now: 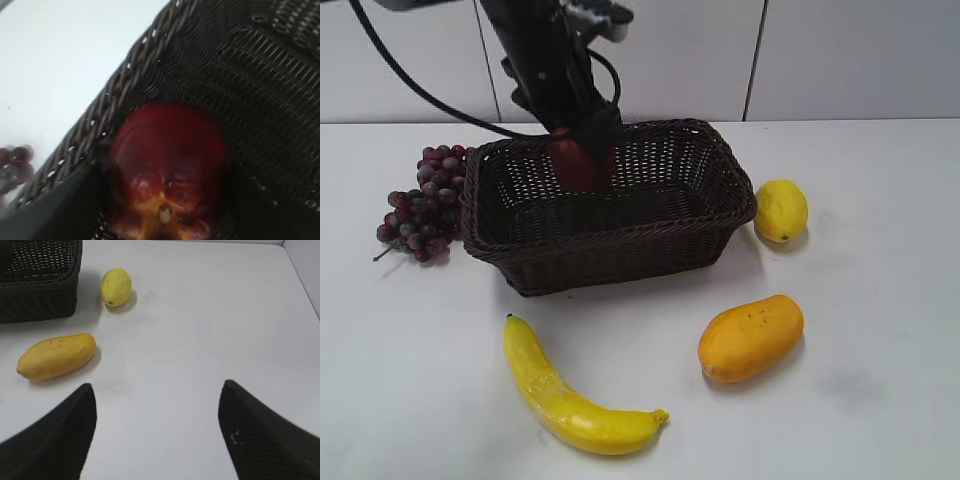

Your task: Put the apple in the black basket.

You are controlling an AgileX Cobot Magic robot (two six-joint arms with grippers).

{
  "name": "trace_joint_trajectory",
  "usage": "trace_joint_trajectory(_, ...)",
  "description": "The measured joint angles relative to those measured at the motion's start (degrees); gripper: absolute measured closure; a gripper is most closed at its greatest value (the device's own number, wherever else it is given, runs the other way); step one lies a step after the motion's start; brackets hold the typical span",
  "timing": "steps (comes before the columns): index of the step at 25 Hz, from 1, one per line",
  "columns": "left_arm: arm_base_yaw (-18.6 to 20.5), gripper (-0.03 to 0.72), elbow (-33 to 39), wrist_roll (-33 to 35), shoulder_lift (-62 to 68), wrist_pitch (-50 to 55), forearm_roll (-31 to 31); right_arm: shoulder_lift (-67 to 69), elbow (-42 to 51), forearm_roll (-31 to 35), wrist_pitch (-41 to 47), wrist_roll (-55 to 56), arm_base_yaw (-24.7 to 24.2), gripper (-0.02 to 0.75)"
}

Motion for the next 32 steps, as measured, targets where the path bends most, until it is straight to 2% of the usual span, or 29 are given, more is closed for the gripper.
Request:
trace_joint_trajectory(9, -0.1, 0.122, -0.5, -0.2, 3.3, 1.0, -0.8, 0.0, 0.0, 0.0, 0.0, 0.1, 0.0, 0.164)
trace_joint_trajectory(13, -0.1, 0.021, -0.5, -2.2, 3.4, 4.7, -0.9, 0.0, 0.0, 0.0, 0.0, 0.1, 0.0, 0.164)
trace_joint_trajectory(18, -0.1, 0.029, -1.2, -3.2, 3.4, 8.2, -0.9, 0.0, 0.0, 0.0, 0.0, 0.1, 0.0, 0.164)
trace_joint_trajectory(22, -0.1, 0.038, -5.7, -4.4, 2.8, 10.4, -1.0, 0.0, 0.0, 0.0, 0.0, 0.1, 0.0, 0.164)
trace_joint_trajectory(27, 0.2, 0.06, -8.9, -8.4, -1.4, 10.6, -0.9, 0.0, 0.0, 0.0, 0.0, 0.1, 0.0, 0.164)
trace_joint_trajectory(32, 2.3, 0.076, -9.0, -15.1, -3.1, 10.7, 1.0, 0.0, 0.0, 0.0, 0.0, 0.1, 0.0, 0.164)
